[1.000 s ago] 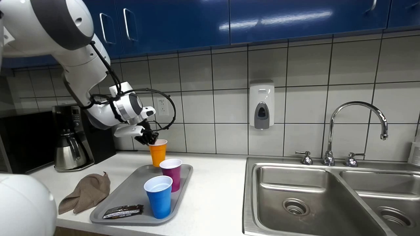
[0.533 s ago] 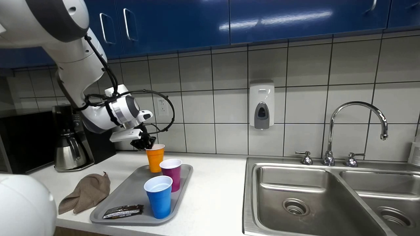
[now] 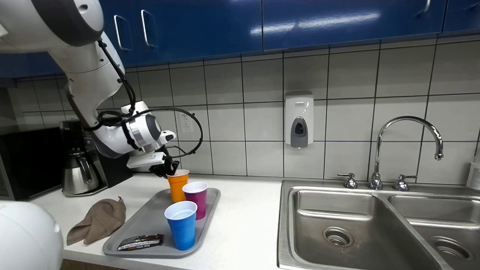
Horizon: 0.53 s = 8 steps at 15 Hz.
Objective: Put the cups on the grey tray.
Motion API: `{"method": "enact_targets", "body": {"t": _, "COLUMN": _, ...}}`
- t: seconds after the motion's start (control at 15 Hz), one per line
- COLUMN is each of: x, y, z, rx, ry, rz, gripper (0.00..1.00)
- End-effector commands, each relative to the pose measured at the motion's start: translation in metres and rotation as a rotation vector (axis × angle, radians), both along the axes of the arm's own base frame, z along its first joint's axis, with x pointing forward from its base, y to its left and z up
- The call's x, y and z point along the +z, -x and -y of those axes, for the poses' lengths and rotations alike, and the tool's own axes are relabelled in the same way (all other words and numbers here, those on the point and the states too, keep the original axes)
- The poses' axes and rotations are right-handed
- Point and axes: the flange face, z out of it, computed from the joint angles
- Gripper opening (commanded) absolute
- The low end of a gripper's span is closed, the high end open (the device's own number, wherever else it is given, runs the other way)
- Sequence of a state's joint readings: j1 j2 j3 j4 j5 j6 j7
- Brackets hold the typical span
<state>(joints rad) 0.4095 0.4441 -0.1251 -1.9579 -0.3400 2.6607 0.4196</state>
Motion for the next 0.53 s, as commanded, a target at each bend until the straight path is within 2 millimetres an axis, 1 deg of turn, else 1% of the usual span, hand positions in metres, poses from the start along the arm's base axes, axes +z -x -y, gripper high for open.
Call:
{"method": "enact_targets", "body": {"t": 0.0, "x": 0.0051, "y": 0.0093, "z": 0.0105, "rx": 0.049, "ry": -0.003, "rz": 0.007, "gripper": 0.01}}
{"method": "enact_targets", "body": {"t": 0.47, "x": 0.0008, "y": 0.0133, "z": 0.015, "rx": 0.079, "ry": 0.009, "rz": -0.003, "gripper": 0.01}}
